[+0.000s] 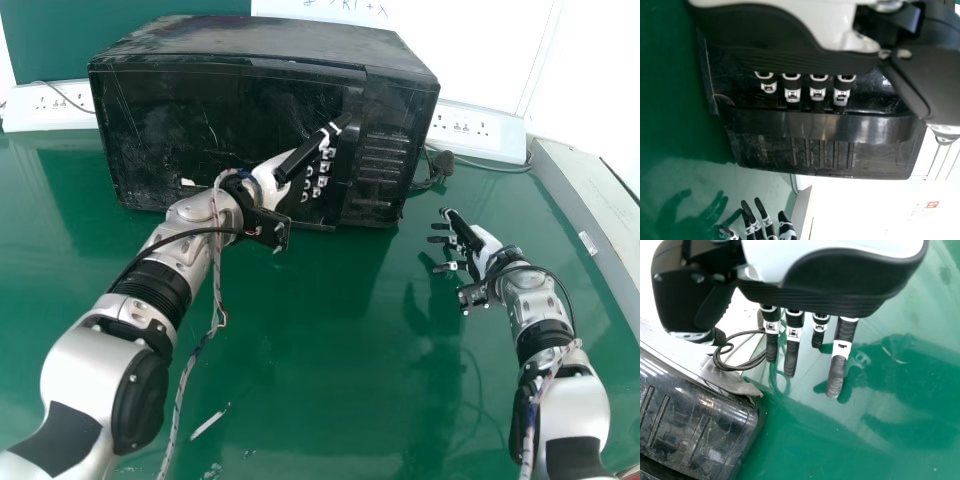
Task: Open the door of oven
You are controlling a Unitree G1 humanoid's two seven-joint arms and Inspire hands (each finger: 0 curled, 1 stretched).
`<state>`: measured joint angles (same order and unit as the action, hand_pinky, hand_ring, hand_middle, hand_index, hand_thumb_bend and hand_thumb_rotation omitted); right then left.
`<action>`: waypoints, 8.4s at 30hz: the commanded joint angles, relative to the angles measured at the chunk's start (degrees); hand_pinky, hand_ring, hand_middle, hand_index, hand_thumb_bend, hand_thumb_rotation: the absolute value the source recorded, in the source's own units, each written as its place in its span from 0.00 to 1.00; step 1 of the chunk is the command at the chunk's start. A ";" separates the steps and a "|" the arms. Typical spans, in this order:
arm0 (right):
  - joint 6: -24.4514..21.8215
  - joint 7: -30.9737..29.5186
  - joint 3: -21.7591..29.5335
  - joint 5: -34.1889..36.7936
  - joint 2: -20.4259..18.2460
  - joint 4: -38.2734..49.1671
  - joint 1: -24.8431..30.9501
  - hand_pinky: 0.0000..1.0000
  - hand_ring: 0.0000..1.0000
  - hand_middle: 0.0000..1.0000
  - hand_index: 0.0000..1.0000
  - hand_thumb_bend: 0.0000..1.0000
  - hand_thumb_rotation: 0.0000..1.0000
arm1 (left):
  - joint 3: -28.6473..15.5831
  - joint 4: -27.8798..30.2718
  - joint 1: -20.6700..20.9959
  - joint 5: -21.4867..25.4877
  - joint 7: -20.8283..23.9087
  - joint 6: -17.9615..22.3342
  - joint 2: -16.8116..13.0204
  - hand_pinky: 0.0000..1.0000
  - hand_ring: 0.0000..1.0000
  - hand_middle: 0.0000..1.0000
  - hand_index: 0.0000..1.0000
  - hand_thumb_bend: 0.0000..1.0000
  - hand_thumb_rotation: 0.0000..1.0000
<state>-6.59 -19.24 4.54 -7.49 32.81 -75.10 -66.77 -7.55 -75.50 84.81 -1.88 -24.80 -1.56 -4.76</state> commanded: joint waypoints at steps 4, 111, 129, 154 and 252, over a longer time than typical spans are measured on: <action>-2.19 -1.69 -0.91 -0.82 -2.36 -2.01 3.10 0.63 0.69 0.75 0.85 0.61 0.55 | -0.48 -0.54 0.44 0.67 -0.38 0.40 2.61 0.82 0.78 0.85 0.93 1.00 0.97; -2.90 0.17 -0.21 -0.54 -3.03 -2.17 3.55 0.66 0.72 0.75 0.84 0.57 0.55 | 2.17 29.37 -17.21 6.79 -4.66 -6.05 1.61 0.49 0.34 0.38 0.60 1.00 0.93; -1.60 -0.51 -0.62 -0.70 -2.75 -2.13 3.83 0.64 0.72 0.74 0.83 0.59 0.56 | 3.65 53.11 -28.39 10.84 -0.83 -18.40 2.33 0.29 0.31 0.35 0.51 0.91 0.90; -2.14 -1.05 -1.09 -1.09 -2.43 -2.28 3.39 0.62 0.72 0.77 0.87 0.56 0.57 | 4.14 80.29 -43.60 17.11 4.88 -29.74 3.03 0.24 0.23 0.29 0.42 0.86 0.85; -1.81 -1.43 -0.60 -0.81 -1.56 -2.18 3.23 0.65 0.70 0.74 0.83 0.58 0.55 | -6.48 108.38 -62.49 35.79 3.90 -39.14 -16.14 0.04 0.08 0.16 0.29 0.79 0.88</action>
<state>-6.18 -19.70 4.21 -7.79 32.18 -75.11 -66.84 -10.56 30.99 20.86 32.47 -22.74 -41.93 -20.68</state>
